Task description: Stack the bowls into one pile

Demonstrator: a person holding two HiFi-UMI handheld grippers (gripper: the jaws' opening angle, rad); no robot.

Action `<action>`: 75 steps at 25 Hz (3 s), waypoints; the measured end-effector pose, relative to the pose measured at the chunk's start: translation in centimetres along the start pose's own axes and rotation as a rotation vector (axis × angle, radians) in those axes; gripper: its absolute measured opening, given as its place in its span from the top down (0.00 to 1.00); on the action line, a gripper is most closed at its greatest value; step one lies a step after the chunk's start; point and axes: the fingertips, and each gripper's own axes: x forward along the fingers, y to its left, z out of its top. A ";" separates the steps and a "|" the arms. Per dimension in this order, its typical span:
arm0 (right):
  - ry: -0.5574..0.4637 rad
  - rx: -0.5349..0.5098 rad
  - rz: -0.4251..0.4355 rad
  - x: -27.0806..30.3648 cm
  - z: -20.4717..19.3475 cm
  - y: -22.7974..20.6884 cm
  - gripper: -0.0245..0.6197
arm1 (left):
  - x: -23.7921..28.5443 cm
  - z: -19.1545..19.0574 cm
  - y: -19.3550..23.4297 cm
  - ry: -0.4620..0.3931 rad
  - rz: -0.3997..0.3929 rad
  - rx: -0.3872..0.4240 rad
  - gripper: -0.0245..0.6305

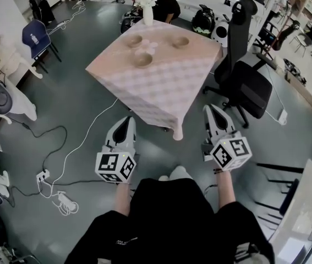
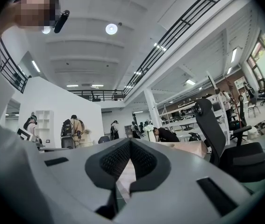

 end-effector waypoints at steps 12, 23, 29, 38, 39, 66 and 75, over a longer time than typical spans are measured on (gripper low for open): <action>0.025 0.059 0.019 8.2 -1.8 -4.3 0.98 | 5.9 -0.9 4.0 0.024 0.065 -0.022 0.97; 0.074 0.092 0.072 19.4 -1.9 -10.9 0.98 | 16.9 -0.9 6.6 0.065 0.104 -0.037 0.97; 0.121 0.091 0.102 24.4 -2.5 -13.8 0.98 | 22.4 -1.5 7.8 0.104 0.128 -0.067 0.97; 0.225 0.094 0.128 30.3 -5.3 -17.9 0.98 | 28.4 -5.0 7.6 0.179 0.112 -0.110 0.97; 0.235 0.093 0.130 30.9 -5.6 -18.2 0.98 | 28.8 -5.3 7.6 0.184 0.112 -0.118 0.97; 0.421 0.264 -0.102 43.7 -13.0 -29.6 0.98 | 45.6 -12.8 8.1 0.408 -0.026 -0.204 0.97; 0.419 0.338 -0.247 46.7 -14.9 -34.1 0.97 | 49.4 -14.4 8.9 0.435 -0.046 -0.231 0.97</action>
